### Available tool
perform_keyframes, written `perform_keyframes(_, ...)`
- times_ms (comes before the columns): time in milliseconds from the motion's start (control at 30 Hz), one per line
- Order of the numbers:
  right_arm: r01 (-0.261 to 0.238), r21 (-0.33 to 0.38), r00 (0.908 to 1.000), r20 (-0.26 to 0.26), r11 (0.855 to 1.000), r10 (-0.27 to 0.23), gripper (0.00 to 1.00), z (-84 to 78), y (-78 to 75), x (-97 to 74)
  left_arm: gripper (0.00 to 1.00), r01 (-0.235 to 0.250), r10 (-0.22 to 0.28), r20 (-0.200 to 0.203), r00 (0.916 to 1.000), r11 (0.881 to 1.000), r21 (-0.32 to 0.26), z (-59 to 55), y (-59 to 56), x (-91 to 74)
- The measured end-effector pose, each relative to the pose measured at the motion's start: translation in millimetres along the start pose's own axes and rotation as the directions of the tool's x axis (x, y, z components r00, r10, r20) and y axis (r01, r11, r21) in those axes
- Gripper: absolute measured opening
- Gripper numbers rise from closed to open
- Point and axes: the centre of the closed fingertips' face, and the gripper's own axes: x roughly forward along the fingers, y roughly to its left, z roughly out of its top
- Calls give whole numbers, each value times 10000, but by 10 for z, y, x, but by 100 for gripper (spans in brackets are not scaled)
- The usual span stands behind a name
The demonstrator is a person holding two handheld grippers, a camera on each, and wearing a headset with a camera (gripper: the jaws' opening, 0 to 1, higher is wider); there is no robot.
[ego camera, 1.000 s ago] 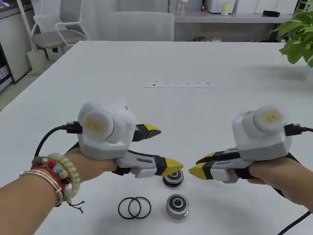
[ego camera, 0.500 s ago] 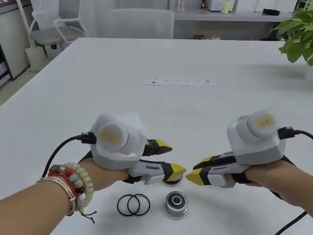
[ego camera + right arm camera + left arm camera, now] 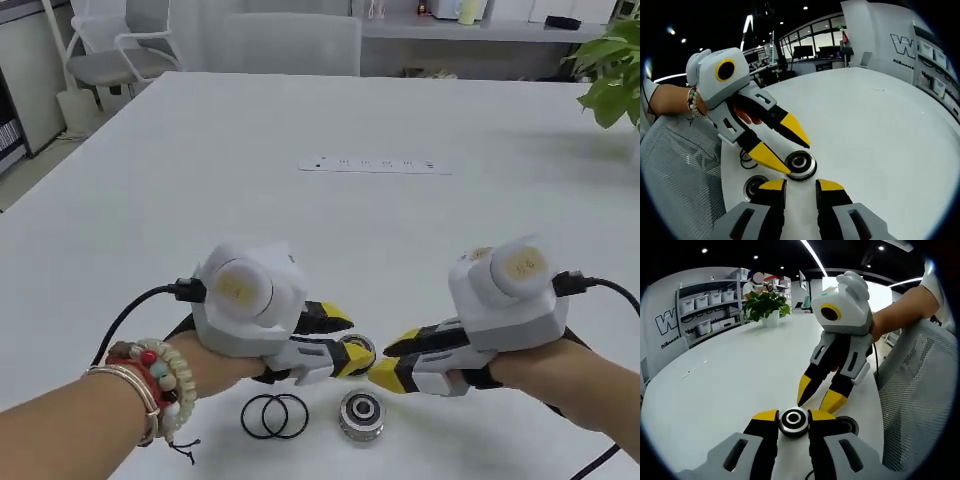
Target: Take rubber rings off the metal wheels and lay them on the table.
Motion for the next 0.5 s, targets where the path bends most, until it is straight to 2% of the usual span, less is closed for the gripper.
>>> perform_keyframes(100,115,-108,9999,59,9999,-114,23,29,4,31,15,12,-9,-261,9997,9999,107,-62,-9,8)
perform_keyframes(133,124,-118,9999,77,9999,-123,23,34,6,38,14,36,-36,-125,9999,10000,32,-47,-11,10)
perform_keyframes(233,172,-149,9998,83,9997,-171,24,38,7,64,9,-121,117,-304,9995,9998,-125,-80,24,8)
perform_keyframes(267,181,-120,9998,117,9998,-179,24,43,5,67,8,-54,46,-186,9998,9990,-438,-65,4,10)
perform_keyframes(400,241,86,9994,230,9997,-243,25,61,-4,86,8,-91,82,-240,9997,9992,-386,-67,10,0)
perform_keyframes(500,254,-156,9996,126,9996,-252,21,41,-18,86,8,-95,85,-231,9997,9990,-437,-69,10,-1)
